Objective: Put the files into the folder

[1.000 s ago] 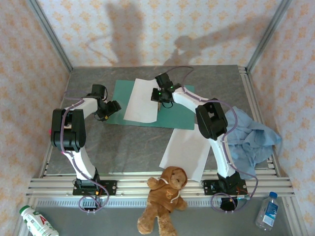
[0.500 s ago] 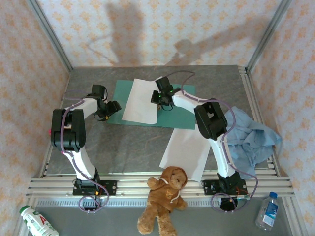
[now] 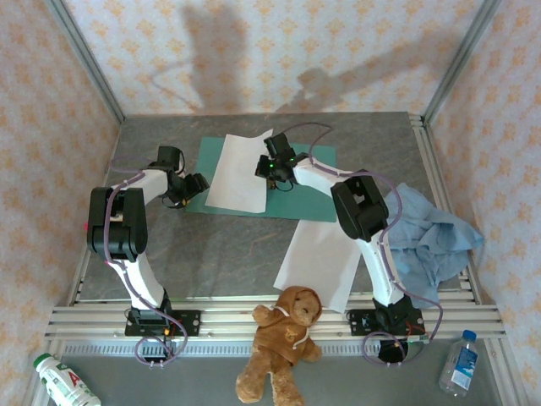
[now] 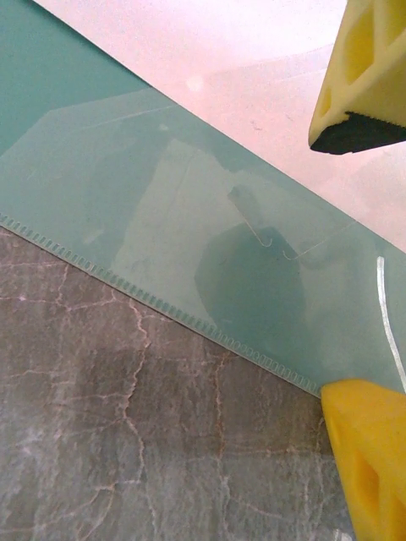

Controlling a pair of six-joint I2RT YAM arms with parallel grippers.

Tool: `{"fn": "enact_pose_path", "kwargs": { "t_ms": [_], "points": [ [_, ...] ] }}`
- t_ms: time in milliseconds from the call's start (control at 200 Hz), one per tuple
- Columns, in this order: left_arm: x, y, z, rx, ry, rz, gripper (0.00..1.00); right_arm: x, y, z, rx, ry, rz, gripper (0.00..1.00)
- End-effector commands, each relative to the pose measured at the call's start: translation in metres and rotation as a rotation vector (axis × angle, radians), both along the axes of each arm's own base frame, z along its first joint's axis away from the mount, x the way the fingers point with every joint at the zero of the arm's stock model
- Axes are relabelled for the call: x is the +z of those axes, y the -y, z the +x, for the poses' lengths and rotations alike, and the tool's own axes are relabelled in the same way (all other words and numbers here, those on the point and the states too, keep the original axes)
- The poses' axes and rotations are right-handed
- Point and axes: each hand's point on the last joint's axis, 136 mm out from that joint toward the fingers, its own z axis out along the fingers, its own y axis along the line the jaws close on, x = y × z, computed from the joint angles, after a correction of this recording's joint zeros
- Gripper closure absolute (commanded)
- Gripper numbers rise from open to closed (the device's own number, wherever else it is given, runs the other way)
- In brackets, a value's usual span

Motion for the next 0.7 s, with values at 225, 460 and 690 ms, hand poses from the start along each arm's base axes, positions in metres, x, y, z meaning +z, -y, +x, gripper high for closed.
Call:
{"fn": "enact_pose_path", "kwargs": {
  "t_ms": [225, 460, 690],
  "points": [
    [-0.018, 0.001, -0.019, -0.004, -0.076, -0.023, 0.27, -0.01, -0.017, 0.006, 0.048, 0.025, 0.014, 1.0],
    [-0.017, 0.002, -0.02, -0.012, -0.075, -0.023, 0.27, -0.011, -0.024, 0.007, 0.111, 0.037, 0.0, 1.0],
    [-0.017, 0.002, -0.02, -0.017, -0.077, -0.021, 0.27, -0.012, -0.03, 0.004, 0.196, 0.043, -0.027, 1.0]
  ]
}}
